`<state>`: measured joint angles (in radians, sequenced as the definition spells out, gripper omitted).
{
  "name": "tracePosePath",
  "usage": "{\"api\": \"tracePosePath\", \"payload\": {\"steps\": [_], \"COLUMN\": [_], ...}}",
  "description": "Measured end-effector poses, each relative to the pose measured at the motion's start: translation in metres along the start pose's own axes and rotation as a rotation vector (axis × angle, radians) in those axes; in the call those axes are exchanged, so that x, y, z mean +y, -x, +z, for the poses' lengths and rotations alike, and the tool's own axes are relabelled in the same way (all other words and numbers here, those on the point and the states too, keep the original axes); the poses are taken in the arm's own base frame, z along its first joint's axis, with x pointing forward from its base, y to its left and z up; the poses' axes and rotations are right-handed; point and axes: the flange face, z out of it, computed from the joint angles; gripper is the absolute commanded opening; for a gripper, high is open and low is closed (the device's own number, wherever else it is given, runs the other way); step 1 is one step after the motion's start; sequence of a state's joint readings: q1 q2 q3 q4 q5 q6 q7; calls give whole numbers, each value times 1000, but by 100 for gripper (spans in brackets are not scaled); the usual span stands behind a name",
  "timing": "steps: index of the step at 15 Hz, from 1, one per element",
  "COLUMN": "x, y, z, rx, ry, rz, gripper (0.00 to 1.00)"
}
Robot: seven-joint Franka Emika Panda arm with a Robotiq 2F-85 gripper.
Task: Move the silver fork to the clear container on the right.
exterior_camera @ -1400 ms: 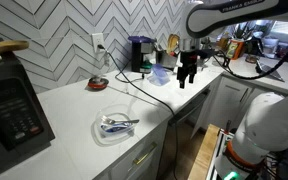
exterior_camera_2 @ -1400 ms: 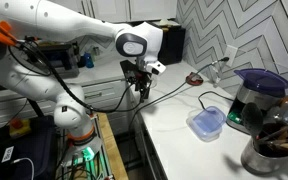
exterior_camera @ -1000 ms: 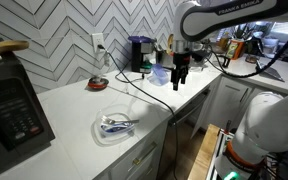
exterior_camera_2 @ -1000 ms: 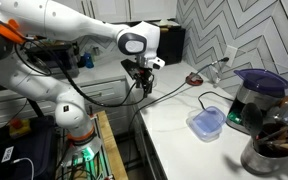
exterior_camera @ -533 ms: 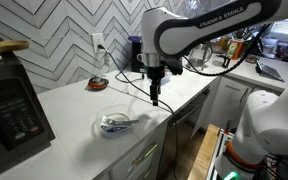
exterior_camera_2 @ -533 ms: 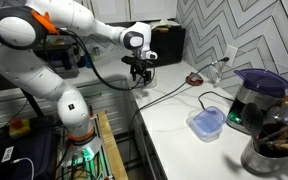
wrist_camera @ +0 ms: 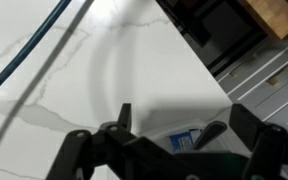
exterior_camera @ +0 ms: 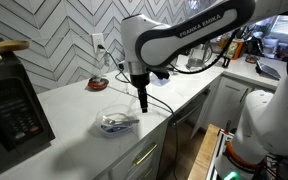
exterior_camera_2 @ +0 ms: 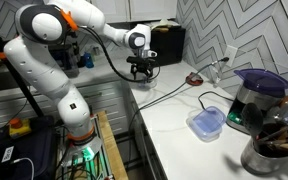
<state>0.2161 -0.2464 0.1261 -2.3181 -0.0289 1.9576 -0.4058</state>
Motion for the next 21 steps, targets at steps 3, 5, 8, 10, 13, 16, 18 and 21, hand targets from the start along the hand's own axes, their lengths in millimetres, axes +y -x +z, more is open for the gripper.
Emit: {"api": "tracePosePath", "payload": {"steps": [3,5,8,10,13,16,18,21], "x": [3,0,-12,-21,-30,-29,-28,-26], "y": [-1,-10,-37,-54,-72,-80,-82,-84], "z": [-3,-4,-4,-1,9,23,33,43], "rx": [7,45,107,116,101,78,62,44], "ry": [2,9,43,44,30,13,2,-8], "rz": [-7,-7,-10,-14,-15,8,37,75], "gripper": [100,99,75,77,66,55,49,26]}}
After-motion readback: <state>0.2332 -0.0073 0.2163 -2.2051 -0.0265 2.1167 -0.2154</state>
